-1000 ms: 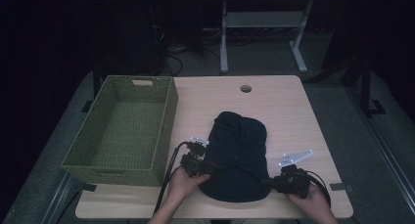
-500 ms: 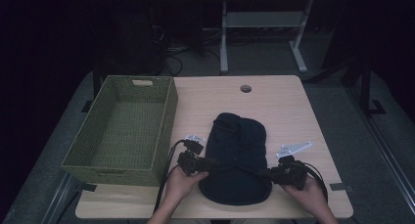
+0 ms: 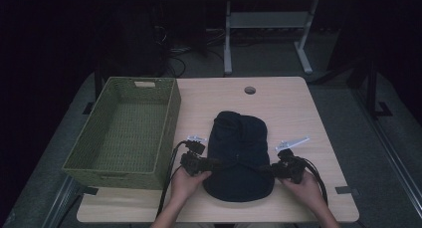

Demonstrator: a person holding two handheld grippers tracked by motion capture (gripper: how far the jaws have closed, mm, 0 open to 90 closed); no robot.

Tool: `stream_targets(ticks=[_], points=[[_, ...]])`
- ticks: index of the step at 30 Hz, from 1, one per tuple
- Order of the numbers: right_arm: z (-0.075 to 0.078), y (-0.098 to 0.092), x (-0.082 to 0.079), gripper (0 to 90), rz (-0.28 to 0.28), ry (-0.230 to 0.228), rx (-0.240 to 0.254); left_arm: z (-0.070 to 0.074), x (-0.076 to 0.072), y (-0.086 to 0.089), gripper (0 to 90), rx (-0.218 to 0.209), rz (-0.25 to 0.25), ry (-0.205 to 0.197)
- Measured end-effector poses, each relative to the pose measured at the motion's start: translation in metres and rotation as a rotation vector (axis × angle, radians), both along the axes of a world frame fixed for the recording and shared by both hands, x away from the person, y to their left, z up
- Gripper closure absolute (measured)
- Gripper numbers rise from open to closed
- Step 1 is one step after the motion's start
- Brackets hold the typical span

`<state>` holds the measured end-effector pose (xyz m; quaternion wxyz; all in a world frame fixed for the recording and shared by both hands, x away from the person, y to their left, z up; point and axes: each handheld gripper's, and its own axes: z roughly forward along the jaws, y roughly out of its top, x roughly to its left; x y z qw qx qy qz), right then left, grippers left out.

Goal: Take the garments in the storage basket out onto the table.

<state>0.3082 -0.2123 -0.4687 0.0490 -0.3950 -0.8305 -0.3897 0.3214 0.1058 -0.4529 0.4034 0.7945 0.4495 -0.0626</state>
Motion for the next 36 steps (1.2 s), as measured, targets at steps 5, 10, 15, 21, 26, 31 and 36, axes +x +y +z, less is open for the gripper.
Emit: stream_targets(ticks=[5, 10, 15, 21, 26, 31, 36], points=[[0.014, -0.001, -0.016, 81.8, 0.02, -0.035, 0.1, 0.009, -0.022, -0.005, 73.7, -0.074, -0.096, 0.01], [0.02, 0.012, -0.046, 81.8, 0.121, -0.011, 0.133, 0.003, -0.052, -0.01, 73.7, -0.099, -0.18, 0.039], [0.001, 0.021, -0.065, 82.4, 0.155, 0.034, 0.109, -0.012, -0.066, -0.008, 73.7, -0.061, -0.191, 0.073], [-0.006, 0.023, -0.07, 83.4, 0.16, 0.043, 0.095, -0.017, -0.072, -0.005, 75.2, -0.046, -0.193, 0.057], [-0.009, 0.023, -0.073, 85.2, 0.16, 0.04, 0.087, -0.016, -0.077, -0.005, 74.4, -0.043, -0.201, 0.035], [0.006, 0.027, -0.072, 83.3, 0.164, 0.01, 0.122, -0.002, -0.08, -0.006, 73.1, -0.103, -0.215, 0.0], [0.01, 0.047, -0.069, 83.2, 0.201, 0.01, 0.136, -0.002, -0.084, -0.014, 74.6, -0.086, -0.249, 0.005]])
